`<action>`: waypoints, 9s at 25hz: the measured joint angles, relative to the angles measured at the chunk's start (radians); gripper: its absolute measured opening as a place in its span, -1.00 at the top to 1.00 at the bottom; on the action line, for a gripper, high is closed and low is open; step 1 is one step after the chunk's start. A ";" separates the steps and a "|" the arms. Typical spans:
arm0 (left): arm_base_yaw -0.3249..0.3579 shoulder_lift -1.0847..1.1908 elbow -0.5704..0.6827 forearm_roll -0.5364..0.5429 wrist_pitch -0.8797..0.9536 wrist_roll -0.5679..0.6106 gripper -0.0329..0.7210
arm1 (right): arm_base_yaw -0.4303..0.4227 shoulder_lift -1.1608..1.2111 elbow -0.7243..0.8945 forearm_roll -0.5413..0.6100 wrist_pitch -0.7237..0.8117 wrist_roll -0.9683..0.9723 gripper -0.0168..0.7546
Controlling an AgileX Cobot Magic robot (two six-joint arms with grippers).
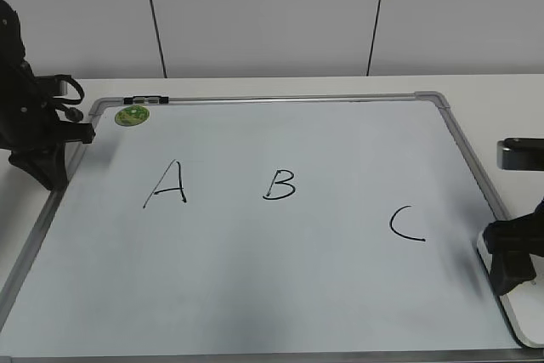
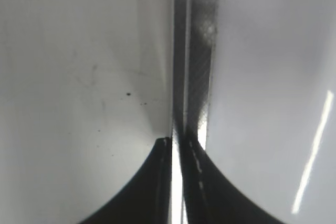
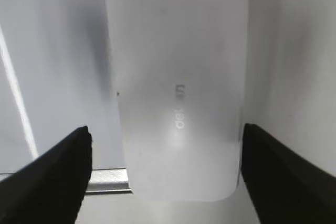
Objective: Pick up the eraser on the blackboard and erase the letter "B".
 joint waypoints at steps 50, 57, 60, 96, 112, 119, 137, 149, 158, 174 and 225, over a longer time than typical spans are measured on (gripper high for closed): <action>0.000 0.000 0.000 -0.010 0.000 0.008 0.81 | 0.003 0.165 -0.157 0.052 0.096 -0.036 -0.42; 0.000 0.000 0.000 -0.010 0.000 0.010 0.81 | 0.099 0.247 -0.466 0.066 0.294 -0.066 -0.42; 0.000 0.000 0.000 -0.010 0.000 0.010 0.81 | 0.135 0.335 -0.592 0.070 0.350 -0.072 -0.42; 0.000 0.000 0.000 -0.012 0.002 0.010 0.81 | 0.273 0.813 -1.209 0.157 0.378 -0.095 -0.42; 0.000 0.000 0.000 -0.012 0.002 0.010 0.81 | 0.279 0.828 -1.223 0.178 0.392 -0.100 -0.42; 0.000 0.000 0.000 -0.012 0.002 0.010 0.81 | 0.329 0.830 -1.225 0.178 0.390 -0.102 -0.42; 0.000 0.000 0.000 -0.012 0.002 0.012 0.81 | 0.409 0.835 -1.225 0.263 0.379 -0.111 -0.42; 0.000 0.000 0.000 -0.012 0.002 0.012 0.81 | 0.450 0.837 -1.227 0.358 0.375 -0.126 -0.41; 0.000 0.000 0.000 -0.012 0.002 0.012 0.81 | 0.396 0.694 -1.264 0.309 0.377 -0.130 -0.41; 0.000 0.000 0.000 -0.012 0.000 0.012 0.81 | 0.045 0.566 -1.112 0.127 0.391 -0.130 -0.41; 0.000 0.000 0.000 -0.012 0.000 0.012 0.81 | -0.129 0.637 -0.949 0.102 0.376 -0.216 -0.41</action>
